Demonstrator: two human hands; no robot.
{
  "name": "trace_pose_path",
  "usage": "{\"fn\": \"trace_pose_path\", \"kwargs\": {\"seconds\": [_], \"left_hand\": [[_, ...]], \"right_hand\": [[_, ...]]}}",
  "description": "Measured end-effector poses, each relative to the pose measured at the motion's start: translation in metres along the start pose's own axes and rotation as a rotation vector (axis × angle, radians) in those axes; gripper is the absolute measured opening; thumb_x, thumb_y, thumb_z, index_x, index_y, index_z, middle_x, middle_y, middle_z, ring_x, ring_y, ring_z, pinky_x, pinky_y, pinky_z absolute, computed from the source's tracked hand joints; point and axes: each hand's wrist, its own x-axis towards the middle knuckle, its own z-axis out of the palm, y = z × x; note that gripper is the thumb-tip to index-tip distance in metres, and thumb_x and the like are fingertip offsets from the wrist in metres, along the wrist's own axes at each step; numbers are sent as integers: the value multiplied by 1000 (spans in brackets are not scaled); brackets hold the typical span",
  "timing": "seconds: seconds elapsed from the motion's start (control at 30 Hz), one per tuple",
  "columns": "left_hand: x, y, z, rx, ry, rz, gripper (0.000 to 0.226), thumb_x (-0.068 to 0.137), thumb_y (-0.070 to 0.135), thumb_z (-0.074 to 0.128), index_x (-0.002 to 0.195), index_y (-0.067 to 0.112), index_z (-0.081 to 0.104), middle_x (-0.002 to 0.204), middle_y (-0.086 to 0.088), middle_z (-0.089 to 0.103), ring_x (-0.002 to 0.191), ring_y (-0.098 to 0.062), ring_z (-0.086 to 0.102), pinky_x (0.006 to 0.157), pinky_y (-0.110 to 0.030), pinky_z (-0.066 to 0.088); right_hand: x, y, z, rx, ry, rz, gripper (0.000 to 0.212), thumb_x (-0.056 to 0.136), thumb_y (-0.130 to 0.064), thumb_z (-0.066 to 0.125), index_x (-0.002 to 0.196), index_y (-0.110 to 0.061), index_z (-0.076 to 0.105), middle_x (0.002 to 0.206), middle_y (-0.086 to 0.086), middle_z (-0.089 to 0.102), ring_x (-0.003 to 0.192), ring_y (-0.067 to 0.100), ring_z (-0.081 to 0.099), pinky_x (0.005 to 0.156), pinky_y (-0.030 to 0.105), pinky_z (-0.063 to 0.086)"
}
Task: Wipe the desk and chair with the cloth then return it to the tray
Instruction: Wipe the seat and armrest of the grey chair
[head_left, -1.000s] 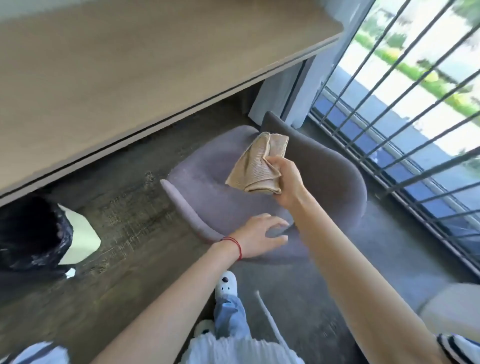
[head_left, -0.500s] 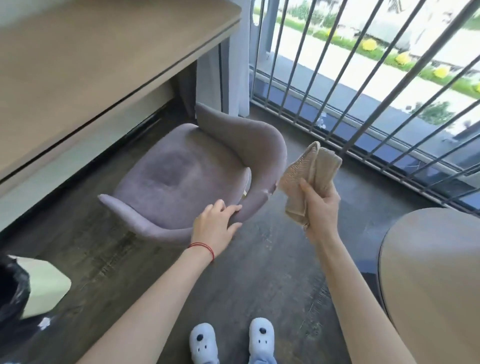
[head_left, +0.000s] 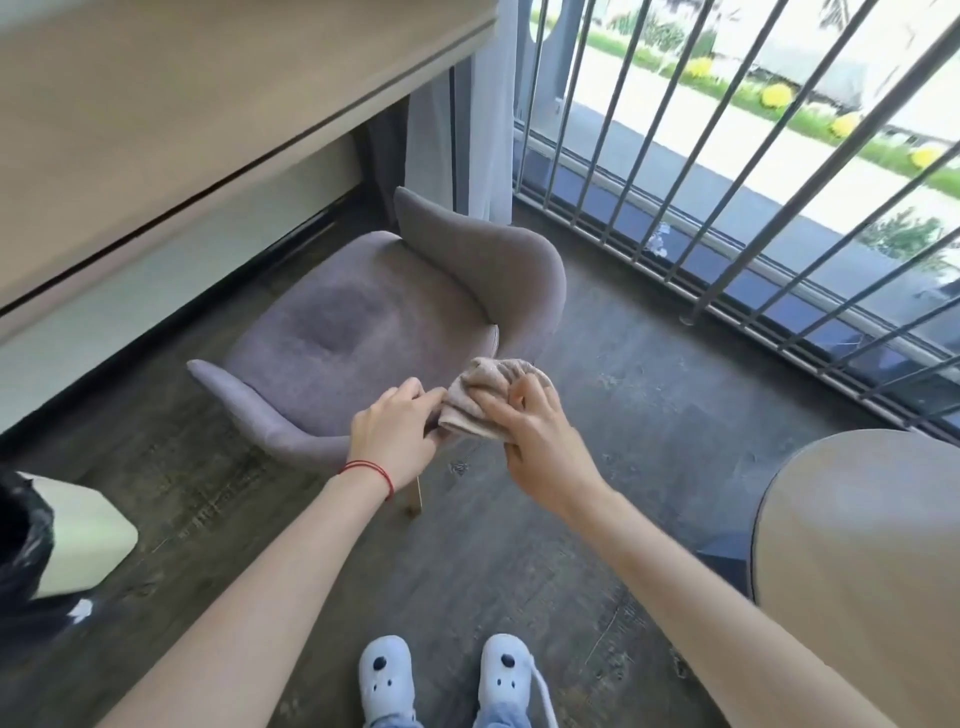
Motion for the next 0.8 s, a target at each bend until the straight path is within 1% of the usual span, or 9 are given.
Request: {"fn": "trace_pose_path", "kwargs": {"seconds": [0.1,0.2,0.37,0.47,0.53,0.6,0.67,0.73,0.8], "left_hand": [[1,-3,0,-78,-28,-22,29,85,47,55,114,44,55,90,9,43,102,-16,54,69,-27,33],[2,-7,2,-127,-18,-48,33,84,51,56,116,51,54,96,9,50,104,-14,54,71,-26,34],[2,-7,5,-160,-18,-63,32,83,51,58,114,50,56,98,8,53,103,-14,55,72,-28,36],[3,-7,4,-174,-35,-84,33,82,52,58,115,47,57,103,8,56,106,-15,55,76,-31,39],[4,-7,4,-168,-43,-82,33,83,51,58,115,46,57,105,7,56,107,-16,55,78,-33,42],[2,-7,4,-154,-39,-69,32,84,51,56,116,49,55,99,7,52,105,-16,54,74,-32,41],[0,-6,4,-140,-30,-52,32,86,50,54,118,50,52,93,9,45,102,-15,53,70,-30,36],[-2,-5,4,-126,-29,-33,32,87,48,53,119,49,51,91,10,41,100,-15,52,69,-29,34],[-1,-5,3,-106,-41,-13,31,87,48,52,118,47,52,92,9,43,99,-17,53,68,-29,34]], "right_hand": [[40,23,-31,-178,92,145,44,86,-9,50,121,-34,57,112,10,41,108,33,39,63,35,43],[81,43,-56,-237,74,356,37,91,-17,47,122,-33,59,117,16,43,115,38,40,83,46,50],[80,4,-32,-367,-190,105,31,89,-18,49,112,-30,66,123,10,40,122,34,33,89,43,41],[68,-6,-29,-310,-284,39,33,91,-18,45,115,-32,64,118,8,39,117,28,35,78,40,44],[68,-4,-40,-217,-302,46,34,91,-19,43,113,-35,64,104,6,39,104,23,42,70,36,42],[76,6,-54,-138,-204,96,35,89,-18,44,113,-34,64,97,3,37,99,25,46,73,36,45],[84,19,-61,-13,10,203,44,86,-11,45,117,-36,62,97,4,36,98,28,46,83,37,45],[83,24,-51,104,161,283,54,83,-1,44,125,-33,59,101,11,42,99,32,48,94,38,42],[70,18,-27,143,259,280,55,80,7,45,120,-25,64,111,16,48,103,31,48,98,37,36]]}}
